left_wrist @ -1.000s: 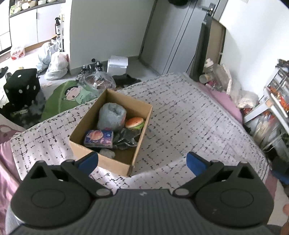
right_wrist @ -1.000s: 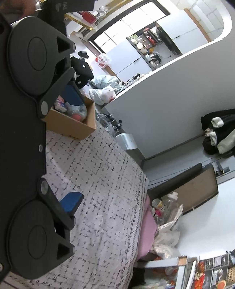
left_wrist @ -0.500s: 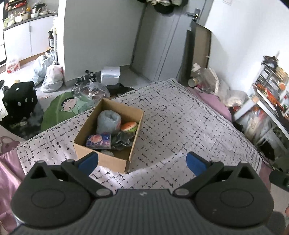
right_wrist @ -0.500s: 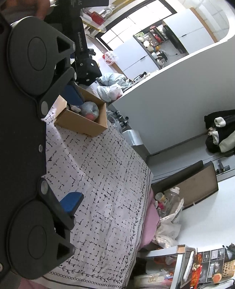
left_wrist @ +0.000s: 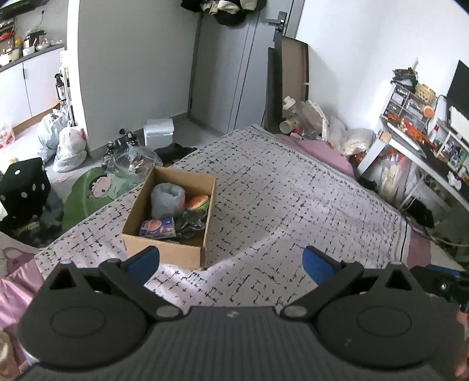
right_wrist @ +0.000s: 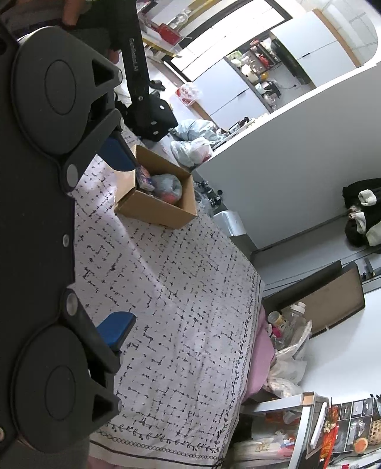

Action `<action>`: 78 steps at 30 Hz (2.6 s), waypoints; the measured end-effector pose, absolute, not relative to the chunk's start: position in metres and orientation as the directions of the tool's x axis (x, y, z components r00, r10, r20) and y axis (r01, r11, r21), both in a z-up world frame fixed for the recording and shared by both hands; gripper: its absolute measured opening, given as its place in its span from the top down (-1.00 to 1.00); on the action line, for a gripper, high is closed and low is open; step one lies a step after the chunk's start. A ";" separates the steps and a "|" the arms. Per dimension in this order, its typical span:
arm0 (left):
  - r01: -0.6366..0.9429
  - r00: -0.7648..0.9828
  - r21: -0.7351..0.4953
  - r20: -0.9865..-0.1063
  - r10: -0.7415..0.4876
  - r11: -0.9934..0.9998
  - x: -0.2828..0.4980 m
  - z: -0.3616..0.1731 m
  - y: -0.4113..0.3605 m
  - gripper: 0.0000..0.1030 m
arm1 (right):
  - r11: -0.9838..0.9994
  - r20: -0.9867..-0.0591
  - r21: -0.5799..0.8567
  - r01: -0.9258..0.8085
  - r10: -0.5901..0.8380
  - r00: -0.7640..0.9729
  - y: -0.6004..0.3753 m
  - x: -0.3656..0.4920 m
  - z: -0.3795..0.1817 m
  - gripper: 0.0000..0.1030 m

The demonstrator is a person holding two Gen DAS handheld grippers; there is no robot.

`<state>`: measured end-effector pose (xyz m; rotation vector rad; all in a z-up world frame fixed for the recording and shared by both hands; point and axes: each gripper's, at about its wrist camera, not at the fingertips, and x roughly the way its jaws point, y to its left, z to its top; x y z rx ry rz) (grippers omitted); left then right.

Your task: Organize soft objects

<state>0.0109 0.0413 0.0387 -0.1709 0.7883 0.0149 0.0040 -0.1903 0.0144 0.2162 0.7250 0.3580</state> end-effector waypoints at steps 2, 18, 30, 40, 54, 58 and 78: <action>-0.074 0.701 -0.131 -0.712 -0.042 0.989 0.007 0.038 0.040 -1.00 | 0.922 -0.614 0.300 -0.246 0.384 0.690 -0.187 0.000 0.014 -1.00; -0.098 0.677 -0.083 -0.736 0.005 0.992 -0.015 0.029 0.038 -1.00 | 0.932 -0.652 0.237 -0.273 0.361 0.667 -0.174 -0.008 0.011 -1.00; -0.099 0.677 -0.090 -0.736 0.001 0.991 -0.013 0.031 0.039 -1.00 | 0.941 -0.657 0.225 -0.255 0.339 0.673 -0.174 -0.007 0.011 -1.00; -0.093 0.678 -0.090 -0.735 -0.003 0.992 -0.013 0.034 0.037 -1.00 | 0.942 -0.656 0.220 -0.252 0.334 0.676 -0.173 -0.008 0.012 -1.00; -0.092 0.678 -0.084 -0.735 0.001 0.992 -0.013 0.035 0.035 -1.00 | 0.946 -0.656 0.218 -0.241 0.325 0.681 -0.177 -0.006 0.013 -1.00; -0.093 0.677 -0.084 -0.736 0.001 0.992 -0.013 0.035 0.036 -1.00 | 0.945 -0.656 0.218 -0.243 0.326 0.680 -0.176 -0.006 0.013 -1.00; -0.112 0.671 -0.087 -0.742 0.011 0.990 -0.014 0.027 0.041 -1.00 | 0.939 -0.660 0.219 -0.265 0.343 0.669 -0.172 -0.007 0.007 -1.00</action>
